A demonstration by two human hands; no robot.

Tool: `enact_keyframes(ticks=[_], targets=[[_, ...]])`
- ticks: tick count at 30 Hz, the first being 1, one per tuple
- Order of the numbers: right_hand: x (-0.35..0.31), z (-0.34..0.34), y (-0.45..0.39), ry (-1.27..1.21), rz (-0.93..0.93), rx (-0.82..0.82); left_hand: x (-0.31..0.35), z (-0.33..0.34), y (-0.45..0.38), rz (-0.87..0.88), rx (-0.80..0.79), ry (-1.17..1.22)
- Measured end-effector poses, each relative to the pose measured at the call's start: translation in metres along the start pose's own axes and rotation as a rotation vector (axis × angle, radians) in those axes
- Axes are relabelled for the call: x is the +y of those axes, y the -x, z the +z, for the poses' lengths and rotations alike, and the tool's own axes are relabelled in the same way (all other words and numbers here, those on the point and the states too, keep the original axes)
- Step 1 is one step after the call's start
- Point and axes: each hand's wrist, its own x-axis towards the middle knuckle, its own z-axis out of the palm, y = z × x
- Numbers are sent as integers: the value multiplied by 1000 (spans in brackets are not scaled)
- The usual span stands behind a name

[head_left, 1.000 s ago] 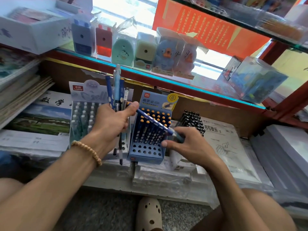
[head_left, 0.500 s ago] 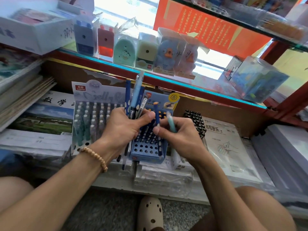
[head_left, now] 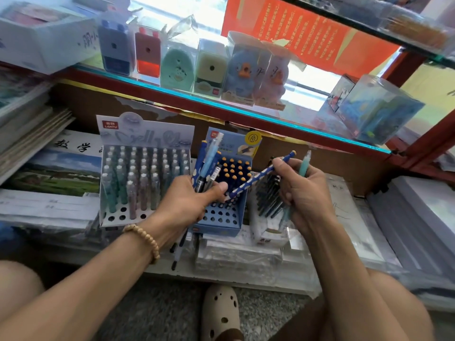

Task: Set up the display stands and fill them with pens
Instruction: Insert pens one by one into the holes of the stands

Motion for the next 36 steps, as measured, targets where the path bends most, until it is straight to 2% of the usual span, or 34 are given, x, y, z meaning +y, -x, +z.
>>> enact_keyframes(ticks=[5, 8, 11, 20, 23, 27, 36], targets=[[27, -3, -10, 522, -132, 48, -2, -8, -5, -14, 74, 89], [41, -3, -19, 662, -171, 104, 0, -8, -5, -10, 72, 90], [48, 1, -23, 743, -167, 93, 1, -10, -4, 5, 78, 93], [50, 12, -31, 856, -126, -3, 0, -12, -2, 5, 93, 65], [52, 8, -33, 873, -97, 9, -2, -10, 0, 6, 75, 70], [53, 5, -31, 832, -158, 32, 0, -10, 1, 6, 62, 69], [54, 8, -31, 789, -216, -139, -2, -10, 1, -5, 73, 58]])
